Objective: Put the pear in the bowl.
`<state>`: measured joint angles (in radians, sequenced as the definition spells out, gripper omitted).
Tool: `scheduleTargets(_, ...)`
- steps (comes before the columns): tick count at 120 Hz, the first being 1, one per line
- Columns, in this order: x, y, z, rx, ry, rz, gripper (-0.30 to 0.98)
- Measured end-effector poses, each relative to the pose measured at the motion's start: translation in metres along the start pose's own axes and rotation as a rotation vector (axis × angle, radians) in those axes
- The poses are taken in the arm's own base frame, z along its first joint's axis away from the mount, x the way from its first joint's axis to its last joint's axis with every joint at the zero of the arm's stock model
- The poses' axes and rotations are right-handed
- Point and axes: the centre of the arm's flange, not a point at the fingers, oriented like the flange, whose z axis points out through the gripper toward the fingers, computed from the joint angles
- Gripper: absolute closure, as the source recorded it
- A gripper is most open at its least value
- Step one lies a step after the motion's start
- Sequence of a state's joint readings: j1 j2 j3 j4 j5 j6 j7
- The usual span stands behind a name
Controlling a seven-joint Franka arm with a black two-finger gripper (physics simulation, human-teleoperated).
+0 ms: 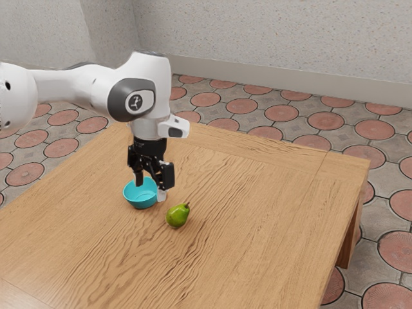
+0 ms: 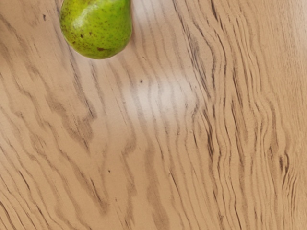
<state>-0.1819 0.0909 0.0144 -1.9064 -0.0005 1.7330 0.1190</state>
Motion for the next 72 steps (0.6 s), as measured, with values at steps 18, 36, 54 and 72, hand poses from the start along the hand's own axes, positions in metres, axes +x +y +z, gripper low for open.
scheduleTargets(18,0.013,-0.005,0.030,0.025,0.034,-0.001,0.00)
scheduleTargets(36,0.037,-0.013,0.049,0.045,0.073,0.011,0.00)
scheduleTargets(54,0.059,-0.023,0.069,0.046,0.094,0.020,0.00)
scheduleTargets(72,0.073,-0.033,0.075,0.044,0.114,0.023,0.00)
